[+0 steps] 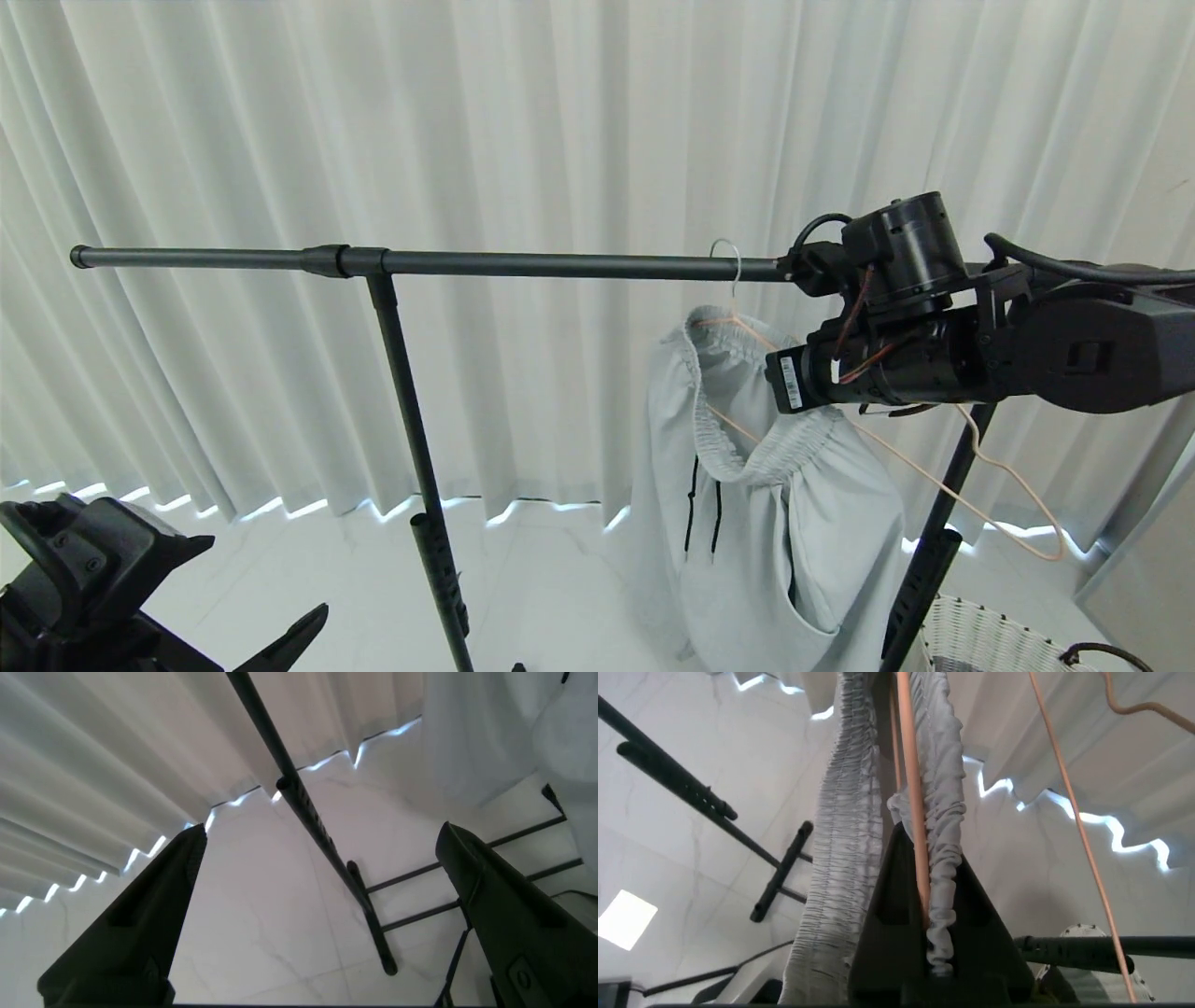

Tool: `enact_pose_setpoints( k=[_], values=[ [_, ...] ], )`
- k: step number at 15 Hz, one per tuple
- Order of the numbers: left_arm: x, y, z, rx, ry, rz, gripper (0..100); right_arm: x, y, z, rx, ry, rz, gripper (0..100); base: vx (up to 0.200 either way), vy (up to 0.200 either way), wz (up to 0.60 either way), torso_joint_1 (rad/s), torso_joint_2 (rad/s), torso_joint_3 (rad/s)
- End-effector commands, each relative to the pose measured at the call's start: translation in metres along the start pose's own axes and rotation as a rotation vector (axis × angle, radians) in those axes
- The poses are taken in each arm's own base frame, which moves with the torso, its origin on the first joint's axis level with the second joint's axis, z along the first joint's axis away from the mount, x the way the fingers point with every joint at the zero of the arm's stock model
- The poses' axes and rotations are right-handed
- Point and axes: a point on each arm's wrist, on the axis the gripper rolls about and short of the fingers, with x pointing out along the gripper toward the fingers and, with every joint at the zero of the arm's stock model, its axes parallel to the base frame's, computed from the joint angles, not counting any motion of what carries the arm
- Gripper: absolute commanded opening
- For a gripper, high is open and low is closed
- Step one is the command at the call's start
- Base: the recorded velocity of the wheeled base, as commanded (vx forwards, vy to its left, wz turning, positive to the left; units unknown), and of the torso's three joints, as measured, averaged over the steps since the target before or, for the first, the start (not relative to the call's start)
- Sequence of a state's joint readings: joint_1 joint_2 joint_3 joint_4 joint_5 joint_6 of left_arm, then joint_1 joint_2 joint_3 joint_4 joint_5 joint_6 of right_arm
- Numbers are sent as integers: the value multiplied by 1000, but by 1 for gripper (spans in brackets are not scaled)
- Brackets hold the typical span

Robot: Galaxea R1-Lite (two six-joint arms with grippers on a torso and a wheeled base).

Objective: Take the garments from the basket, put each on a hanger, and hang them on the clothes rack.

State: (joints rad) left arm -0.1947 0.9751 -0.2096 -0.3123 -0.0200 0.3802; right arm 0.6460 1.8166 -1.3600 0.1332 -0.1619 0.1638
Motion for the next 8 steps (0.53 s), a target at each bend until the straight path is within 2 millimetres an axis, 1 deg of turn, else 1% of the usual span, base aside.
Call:
enact_pose_setpoints(
  k=[1,4,5,8],
  values=[
    [0,0,1,0,-3,1,100,0,0,0,2,1,2,0,0,0,0,0,0,0],
    [-1,0,1,0,-6,2,100,-2,0,-1,0,15,1,0,0,0,0,0,0,0],
    [-1,0,1,0,-6,2,100,-3,0,-2,-1,22,0,100,0,0,0,0,0,0],
    [-1,1,2,0,-9,4,100,-3,0,0,4,3,-5,100,0,0,0,0,0,0]
  ],
)
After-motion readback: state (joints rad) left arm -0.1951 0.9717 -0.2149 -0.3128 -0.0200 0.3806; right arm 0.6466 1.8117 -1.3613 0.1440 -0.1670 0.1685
